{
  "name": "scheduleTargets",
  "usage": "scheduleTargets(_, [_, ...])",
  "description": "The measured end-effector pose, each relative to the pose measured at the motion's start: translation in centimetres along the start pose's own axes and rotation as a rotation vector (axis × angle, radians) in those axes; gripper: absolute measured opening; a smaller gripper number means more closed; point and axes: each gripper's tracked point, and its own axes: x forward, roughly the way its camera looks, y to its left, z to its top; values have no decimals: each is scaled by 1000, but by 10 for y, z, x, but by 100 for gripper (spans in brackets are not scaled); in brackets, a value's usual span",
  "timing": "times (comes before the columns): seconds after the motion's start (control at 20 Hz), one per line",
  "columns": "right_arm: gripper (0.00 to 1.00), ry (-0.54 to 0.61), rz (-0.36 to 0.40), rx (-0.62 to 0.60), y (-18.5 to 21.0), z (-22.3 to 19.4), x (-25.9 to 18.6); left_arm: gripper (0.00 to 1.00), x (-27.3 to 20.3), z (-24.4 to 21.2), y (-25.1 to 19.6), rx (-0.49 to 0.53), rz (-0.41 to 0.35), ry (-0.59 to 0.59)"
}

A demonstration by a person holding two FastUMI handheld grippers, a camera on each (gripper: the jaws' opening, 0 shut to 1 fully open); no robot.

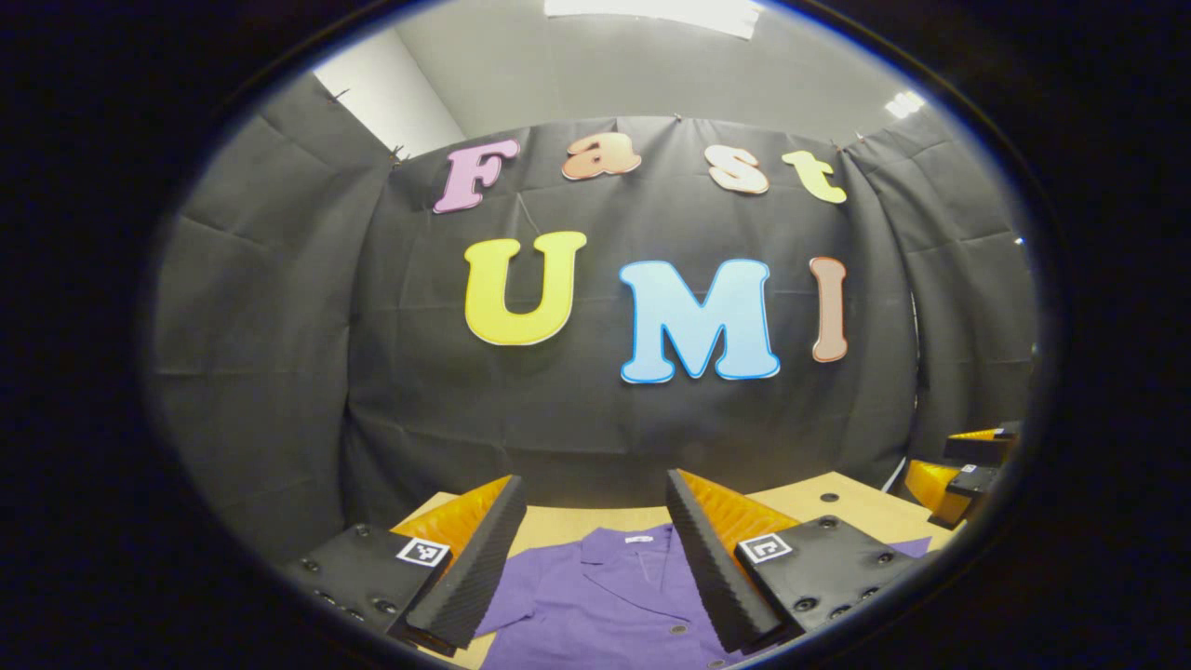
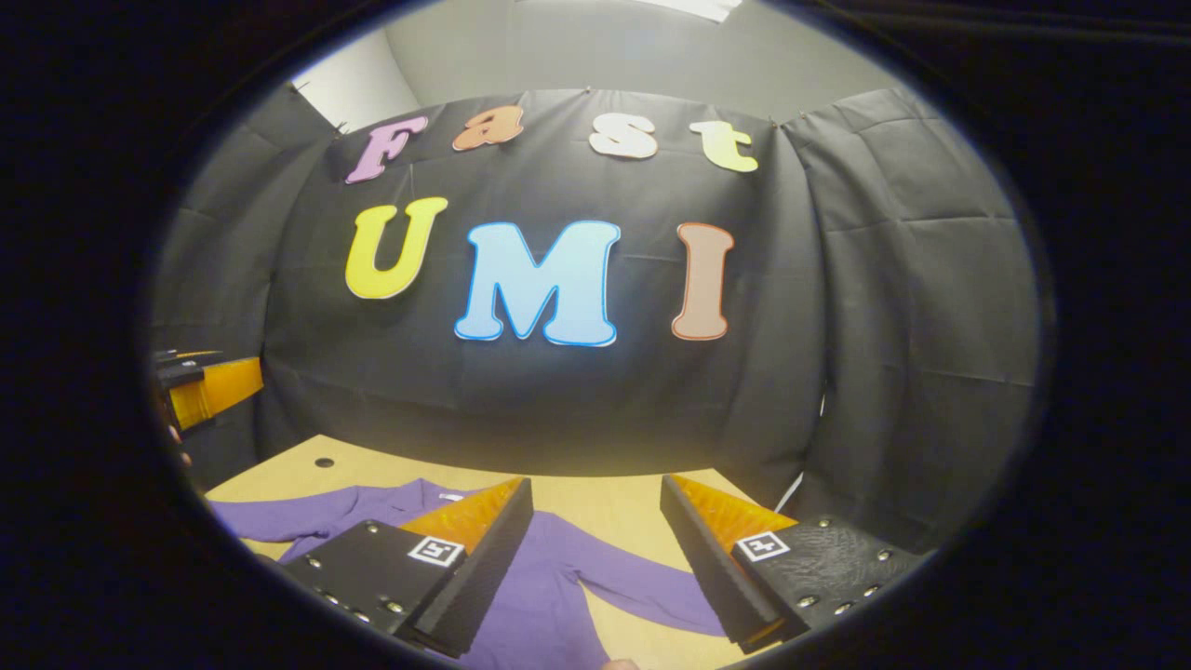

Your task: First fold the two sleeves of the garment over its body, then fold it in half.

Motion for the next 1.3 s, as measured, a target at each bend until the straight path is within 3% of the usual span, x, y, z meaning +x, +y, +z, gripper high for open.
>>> scheduleTargets(0.25, [91, 29, -29, -14, -10, -11, 3, 96, 0, -4, -1, -5, -3, 10])
scheduleTargets(0.65, [91, 218, -189, -27, -68, -76, 4, 96, 8, -17, -1, -27, -3, 48])
scheduleTargets(1.3, [91, 519, -394, 125, -164, -193, 2, 96, 13, -27, 9, -16, 47, 72])
